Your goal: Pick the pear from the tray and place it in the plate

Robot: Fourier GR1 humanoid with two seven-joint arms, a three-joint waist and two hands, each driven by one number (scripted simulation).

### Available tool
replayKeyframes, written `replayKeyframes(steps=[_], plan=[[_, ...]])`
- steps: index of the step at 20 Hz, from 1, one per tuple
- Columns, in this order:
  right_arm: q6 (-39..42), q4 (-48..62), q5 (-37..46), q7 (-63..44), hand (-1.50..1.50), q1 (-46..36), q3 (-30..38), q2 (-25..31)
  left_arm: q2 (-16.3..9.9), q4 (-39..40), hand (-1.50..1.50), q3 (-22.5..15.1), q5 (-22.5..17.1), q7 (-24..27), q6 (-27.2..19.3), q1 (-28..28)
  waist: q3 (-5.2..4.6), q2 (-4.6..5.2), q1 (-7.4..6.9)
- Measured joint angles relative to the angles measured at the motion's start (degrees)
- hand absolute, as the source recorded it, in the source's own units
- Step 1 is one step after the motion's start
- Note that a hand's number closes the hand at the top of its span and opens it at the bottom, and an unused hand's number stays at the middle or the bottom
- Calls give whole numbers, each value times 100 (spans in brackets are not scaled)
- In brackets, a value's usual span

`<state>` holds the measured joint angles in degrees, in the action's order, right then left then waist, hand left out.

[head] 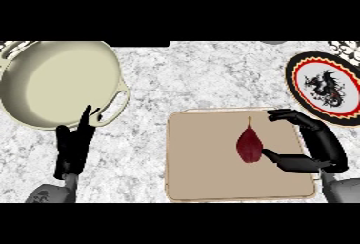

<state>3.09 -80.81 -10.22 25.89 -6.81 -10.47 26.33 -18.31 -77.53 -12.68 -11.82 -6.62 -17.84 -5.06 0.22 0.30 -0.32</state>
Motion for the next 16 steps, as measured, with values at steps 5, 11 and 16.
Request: replayKeyframes(steps=[5,11,16], plan=[[84,300,987,317,-150,-116,-403,370,26,-154,0,-66,134,-75,-68,92,-16,-20,-19],[-74,250,2125,-511,-150,-732,-695,840,31,-231,0,-48,220,-303,-123,-15,-25,-30,-21],[550,-32,2593,-1506,-150,-1124,-1004,1178,54,-377,0,-51,278,-326,-132,139,-30,-39,-18]])
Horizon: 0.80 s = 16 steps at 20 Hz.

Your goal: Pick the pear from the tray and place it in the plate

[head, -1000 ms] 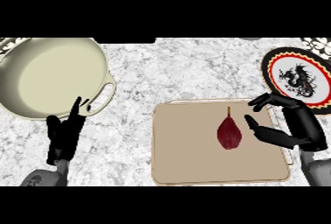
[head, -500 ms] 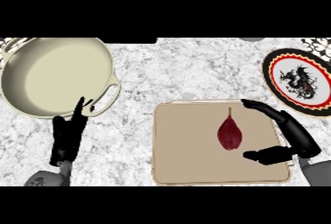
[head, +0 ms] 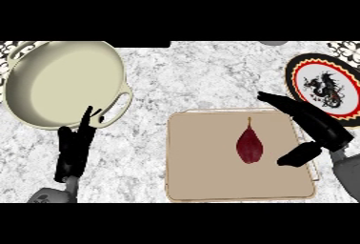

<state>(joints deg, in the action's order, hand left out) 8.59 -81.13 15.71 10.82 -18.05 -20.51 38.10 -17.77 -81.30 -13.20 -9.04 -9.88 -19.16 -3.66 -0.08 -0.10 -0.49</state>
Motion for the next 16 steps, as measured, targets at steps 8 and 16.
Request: replayKeyframes(steps=[8,16], plan=[[1256,-24,359,-1189,-150,-503,-426,-139,116,-120,0,30,110,24,19,184,2,6,0],[1813,375,1013,-1328,-150,-667,-173,-708,295,-264,0,153,409,-163,112,205,6,10,18]])
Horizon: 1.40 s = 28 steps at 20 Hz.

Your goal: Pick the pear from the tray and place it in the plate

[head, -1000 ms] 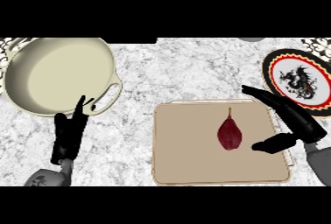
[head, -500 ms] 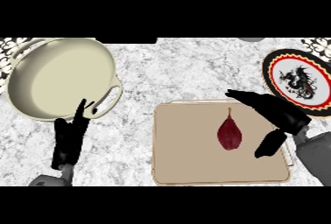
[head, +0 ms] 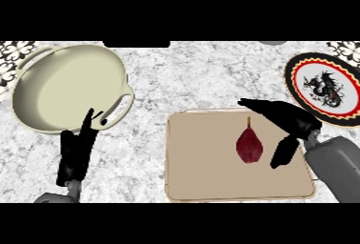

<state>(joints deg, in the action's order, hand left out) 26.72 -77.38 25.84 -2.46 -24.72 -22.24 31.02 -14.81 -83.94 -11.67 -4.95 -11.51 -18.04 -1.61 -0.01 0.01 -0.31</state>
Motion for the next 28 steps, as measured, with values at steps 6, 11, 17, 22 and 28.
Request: replayKeyframes(steps=[6,11,17,22,28], plan=[[112,371,560,237,-150,0,144,-419,35,155,0,323,-9,3,321,-96,0,2,8],[151,584,998,408,-150,49,308,-720,157,58,0,418,184,-89,384,-77,0,0,8],[39,1021,1471,701,-150,45,478,-1020,286,30,0,543,324,-88,519,-69,0,2,7],[14,1155,1812,1006,150,121,580,-1071,327,-107,0,649,436,-143,622,5,-1,-3,9],[-344,1445,2246,1542,150,-22,669,-1171,472,152,0,783,516,-70,685,-108,-1,0,8]])
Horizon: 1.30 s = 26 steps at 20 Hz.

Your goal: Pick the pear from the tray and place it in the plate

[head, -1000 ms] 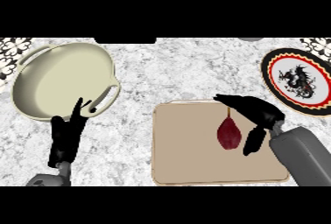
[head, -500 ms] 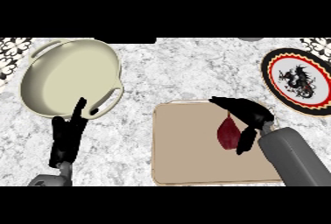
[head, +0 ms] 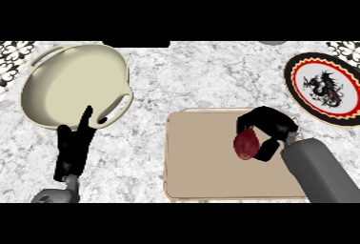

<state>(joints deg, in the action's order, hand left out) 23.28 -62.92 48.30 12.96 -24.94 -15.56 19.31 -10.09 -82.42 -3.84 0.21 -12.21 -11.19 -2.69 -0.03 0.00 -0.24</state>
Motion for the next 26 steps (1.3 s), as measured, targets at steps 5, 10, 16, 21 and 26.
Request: replayKeyframes(steps=[5,10,16,21,26], plan=[[-459,163,245,204,150,-78,236,-32,73,-168,0,4,95,-91,1,35,2,2,0],[-1113,265,331,-318,150,-335,766,-136,114,-84,0,6,124,-28,25,15,3,10,-15],[-2129,1092,430,-1398,150,-1071,1711,-157,127,-30,0,-7,153,-59,53,-140,7,51,-110],[-2881,1226,455,-1638,150,-1495,2116,-111,160,-149,0,-51,213,-105,26,-7,6,22,-65],[-3652,1077,555,-1962,150,-1732,2510,141,179,-149,0,-25,206,-41,37,72,2,9,-31]])
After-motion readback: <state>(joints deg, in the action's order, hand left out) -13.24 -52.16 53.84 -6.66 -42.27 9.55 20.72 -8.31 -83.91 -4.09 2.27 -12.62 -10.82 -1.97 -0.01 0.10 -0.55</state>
